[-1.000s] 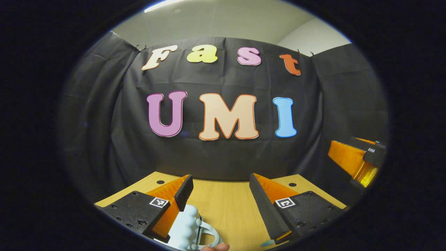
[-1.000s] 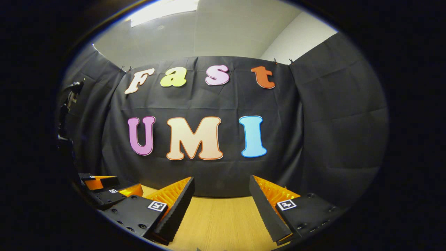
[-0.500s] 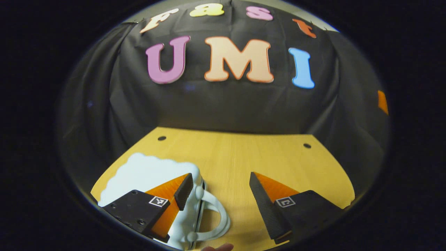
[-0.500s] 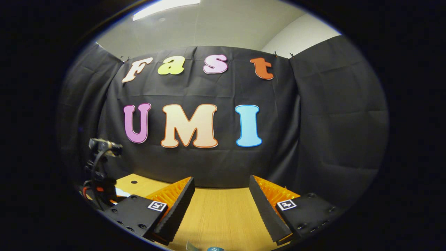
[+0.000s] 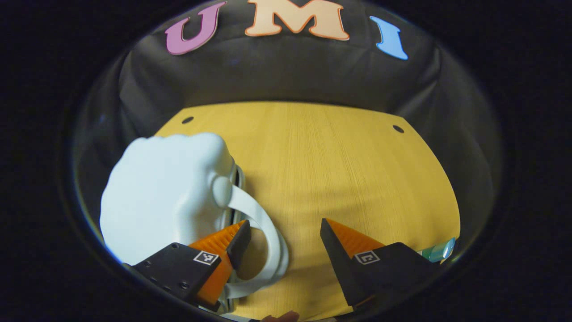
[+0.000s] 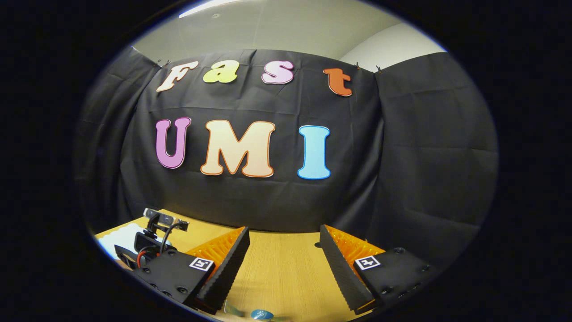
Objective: First open the suitcase, pack the skin care products into it, and then close the suitcase.
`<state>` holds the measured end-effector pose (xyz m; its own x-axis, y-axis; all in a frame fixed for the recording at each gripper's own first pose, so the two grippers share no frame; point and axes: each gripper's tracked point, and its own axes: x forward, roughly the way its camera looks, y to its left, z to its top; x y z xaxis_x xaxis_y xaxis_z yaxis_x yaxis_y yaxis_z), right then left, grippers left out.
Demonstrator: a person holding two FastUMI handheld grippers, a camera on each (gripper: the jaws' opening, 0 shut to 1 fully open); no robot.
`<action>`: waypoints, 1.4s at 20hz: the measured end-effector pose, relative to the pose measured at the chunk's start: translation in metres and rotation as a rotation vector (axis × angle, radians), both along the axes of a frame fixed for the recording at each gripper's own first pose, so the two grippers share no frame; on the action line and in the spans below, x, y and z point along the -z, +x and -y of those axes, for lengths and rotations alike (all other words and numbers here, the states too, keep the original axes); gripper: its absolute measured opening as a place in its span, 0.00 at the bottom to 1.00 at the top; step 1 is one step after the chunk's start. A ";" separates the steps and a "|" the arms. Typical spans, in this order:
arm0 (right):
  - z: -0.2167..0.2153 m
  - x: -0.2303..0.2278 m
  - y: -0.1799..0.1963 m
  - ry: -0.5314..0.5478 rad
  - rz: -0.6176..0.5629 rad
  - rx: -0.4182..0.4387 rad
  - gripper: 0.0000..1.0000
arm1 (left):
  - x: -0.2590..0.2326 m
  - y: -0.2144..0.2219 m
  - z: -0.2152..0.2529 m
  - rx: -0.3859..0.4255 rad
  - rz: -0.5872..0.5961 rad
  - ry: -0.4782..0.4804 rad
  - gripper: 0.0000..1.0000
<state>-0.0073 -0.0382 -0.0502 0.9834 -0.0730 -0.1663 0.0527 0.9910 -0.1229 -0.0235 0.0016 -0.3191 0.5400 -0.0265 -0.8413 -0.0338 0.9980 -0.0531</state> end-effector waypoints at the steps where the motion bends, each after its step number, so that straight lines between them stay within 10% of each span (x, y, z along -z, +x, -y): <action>1: 0.001 0.001 -0.001 -0.003 0.002 -0.001 0.98 | 0.006 -0.003 0.005 0.006 -0.027 -0.027 0.93; 4: 0.003 0.002 -0.002 -0.010 0.002 -0.004 0.98 | 0.011 -0.011 0.005 0.014 -0.086 -0.040 0.79; 9: 0.000 0.005 -0.001 -0.007 0.008 -0.020 0.98 | 0.014 -0.011 -0.015 -0.011 -0.103 -0.015 0.11; 28: -0.060 0.010 0.002 0.078 0.033 -0.160 0.99 | -0.101 0.001 -0.016 0.051 0.127 0.019 0.02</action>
